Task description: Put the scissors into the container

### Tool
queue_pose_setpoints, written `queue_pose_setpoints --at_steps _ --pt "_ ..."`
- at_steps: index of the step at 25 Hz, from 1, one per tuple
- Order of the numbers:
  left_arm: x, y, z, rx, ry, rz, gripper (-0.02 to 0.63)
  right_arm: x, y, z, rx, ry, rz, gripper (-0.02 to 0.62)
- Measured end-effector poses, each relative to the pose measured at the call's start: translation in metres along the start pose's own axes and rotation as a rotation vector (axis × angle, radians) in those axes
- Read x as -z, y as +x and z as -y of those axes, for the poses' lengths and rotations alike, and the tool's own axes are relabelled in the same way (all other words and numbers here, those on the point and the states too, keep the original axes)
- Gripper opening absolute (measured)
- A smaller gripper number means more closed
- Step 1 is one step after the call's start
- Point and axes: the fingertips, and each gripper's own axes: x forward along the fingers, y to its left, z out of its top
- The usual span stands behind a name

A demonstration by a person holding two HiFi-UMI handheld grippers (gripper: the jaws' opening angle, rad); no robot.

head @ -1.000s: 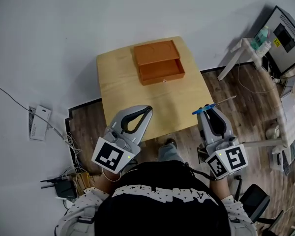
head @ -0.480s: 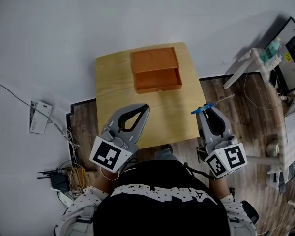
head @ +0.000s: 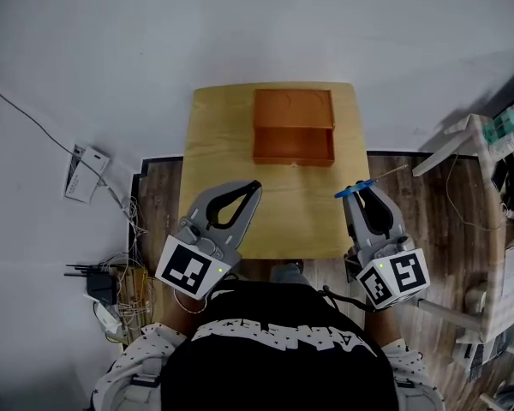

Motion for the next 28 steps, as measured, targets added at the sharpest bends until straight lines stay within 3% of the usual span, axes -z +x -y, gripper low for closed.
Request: queue_pose_setpoints --at_steps 12,22,28 --pt "0.021 -0.012 -0.033 -0.078 -0.031 -0.065 0.002 0.024 0.048 0.008 -0.028 -0.042 -0.077 0.101" --pt "0.018 0.015 -0.069 -0.003 -0.022 -0.013 0.002 0.030 0.090 0.014 0.027 -0.097 -0.120 0.100" --pt "0.039 0.027 -0.103 0.018 -0.049 -0.009 0.002 0.056 0.131 0.023 0.055 -0.104 -0.193 0.100"
